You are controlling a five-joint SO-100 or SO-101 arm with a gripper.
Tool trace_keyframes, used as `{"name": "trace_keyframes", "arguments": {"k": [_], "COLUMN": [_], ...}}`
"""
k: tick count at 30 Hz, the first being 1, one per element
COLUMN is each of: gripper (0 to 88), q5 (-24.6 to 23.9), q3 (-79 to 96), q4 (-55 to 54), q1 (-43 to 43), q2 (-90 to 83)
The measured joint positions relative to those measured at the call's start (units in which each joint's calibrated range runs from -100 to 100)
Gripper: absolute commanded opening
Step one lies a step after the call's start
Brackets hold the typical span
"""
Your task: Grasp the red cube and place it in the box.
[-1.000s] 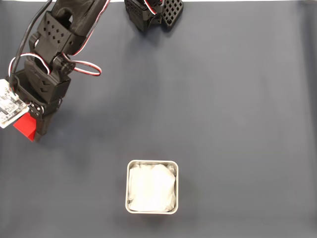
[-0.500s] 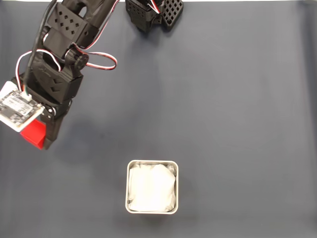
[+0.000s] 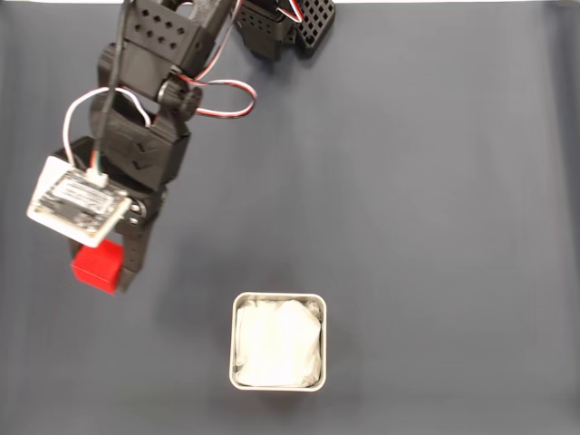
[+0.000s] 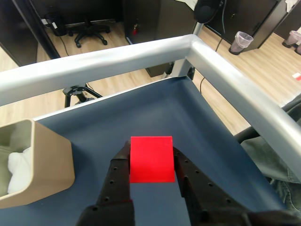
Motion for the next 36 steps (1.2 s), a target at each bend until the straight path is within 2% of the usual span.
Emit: {"name": "trace_keyframes", "arguments": {"k": [21,36], "gripper": [11.8,11.3], "q5": [0.0,-0.2], "q3": [-1.4,-5.9], "q4": [0.0,0.0], "q1": [-13.4,-19.4], "q2": [-2.8,-2.8]}}
